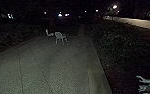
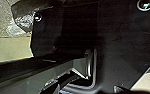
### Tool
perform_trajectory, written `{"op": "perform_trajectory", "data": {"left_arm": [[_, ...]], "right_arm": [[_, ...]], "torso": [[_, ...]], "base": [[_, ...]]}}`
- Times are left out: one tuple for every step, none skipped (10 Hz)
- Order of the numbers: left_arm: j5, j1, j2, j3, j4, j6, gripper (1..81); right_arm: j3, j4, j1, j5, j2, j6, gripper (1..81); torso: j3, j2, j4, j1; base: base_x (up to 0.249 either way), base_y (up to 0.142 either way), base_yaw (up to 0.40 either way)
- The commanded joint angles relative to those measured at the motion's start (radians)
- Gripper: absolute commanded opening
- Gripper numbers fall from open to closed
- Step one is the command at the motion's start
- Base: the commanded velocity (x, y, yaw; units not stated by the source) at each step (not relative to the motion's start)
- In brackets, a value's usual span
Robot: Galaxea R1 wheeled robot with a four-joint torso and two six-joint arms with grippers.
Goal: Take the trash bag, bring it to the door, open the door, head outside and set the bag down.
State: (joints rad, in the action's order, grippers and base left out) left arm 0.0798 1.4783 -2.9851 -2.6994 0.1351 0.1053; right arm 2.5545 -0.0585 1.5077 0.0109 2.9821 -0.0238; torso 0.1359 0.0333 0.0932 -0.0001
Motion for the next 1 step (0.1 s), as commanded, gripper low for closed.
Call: {"op": "perform_trajectory", "data": {"left_arm": [[0.003, -0.019, -0.019, -0.019, 0.011, -0.003, 81.1]], "right_arm": [[-0.008, -0.006, -0.025, 0.005, 0.01, -0.005, 81.1]], "torso": [[0.0, 0.0, 0.0, 0.0]], "base": [[0.0, 0.0, 0.0]]}}
